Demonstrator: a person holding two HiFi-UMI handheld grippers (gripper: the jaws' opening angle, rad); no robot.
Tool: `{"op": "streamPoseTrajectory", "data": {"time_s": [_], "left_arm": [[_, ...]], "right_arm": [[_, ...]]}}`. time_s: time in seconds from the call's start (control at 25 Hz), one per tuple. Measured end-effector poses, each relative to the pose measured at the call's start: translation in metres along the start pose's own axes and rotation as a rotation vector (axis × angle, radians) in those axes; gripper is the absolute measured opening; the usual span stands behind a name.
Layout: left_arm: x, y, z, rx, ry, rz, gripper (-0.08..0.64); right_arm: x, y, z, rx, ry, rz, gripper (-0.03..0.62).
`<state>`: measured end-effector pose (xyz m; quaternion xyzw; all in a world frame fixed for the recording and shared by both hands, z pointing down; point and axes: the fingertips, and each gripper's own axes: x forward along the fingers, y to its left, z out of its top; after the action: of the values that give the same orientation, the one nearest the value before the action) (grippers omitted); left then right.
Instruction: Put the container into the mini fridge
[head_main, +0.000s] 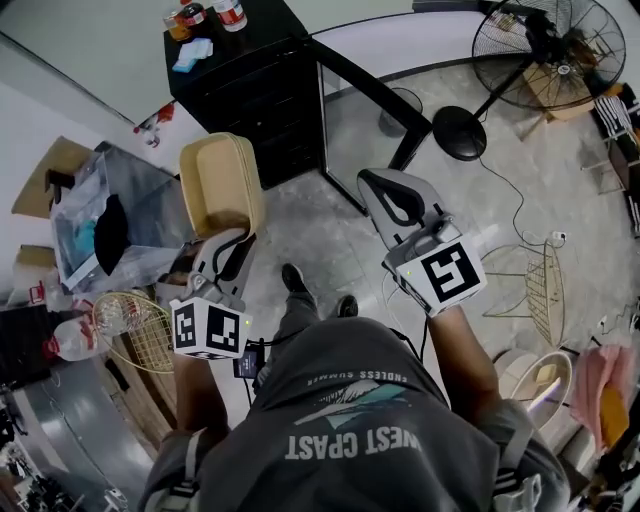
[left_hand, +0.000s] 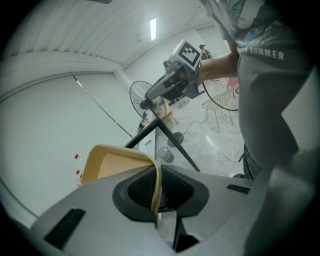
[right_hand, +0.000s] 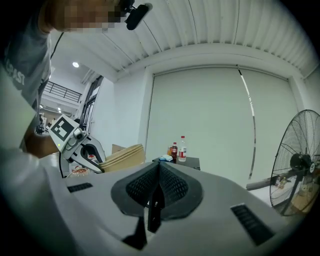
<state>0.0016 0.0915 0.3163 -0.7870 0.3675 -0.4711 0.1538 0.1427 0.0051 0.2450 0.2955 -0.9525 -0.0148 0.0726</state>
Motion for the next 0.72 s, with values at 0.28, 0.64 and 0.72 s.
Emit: {"op": "streamPoseTrajectory", "data": {"time_s": [0.28,0.64,0.72], "left_arm": [[0.022,0.035,-0.019,0.022,-0.048,-0.036,0.043],[0.044,0.073,-0.054,0.049,-0.084,-0.089,0.043],[0.047,0.08,-0.06,0.058,-0.094,-0.1,0.043]], "right_arm": [[0.036,-0.005,0.006,-0.002,0.016,-0.055,0.028],[0.091,-0.005,0.014,0.005,0.028,-0.106,0.029],[0.102,-0.004,0.016,0.011,0.023,-0.119,0.029]]}}
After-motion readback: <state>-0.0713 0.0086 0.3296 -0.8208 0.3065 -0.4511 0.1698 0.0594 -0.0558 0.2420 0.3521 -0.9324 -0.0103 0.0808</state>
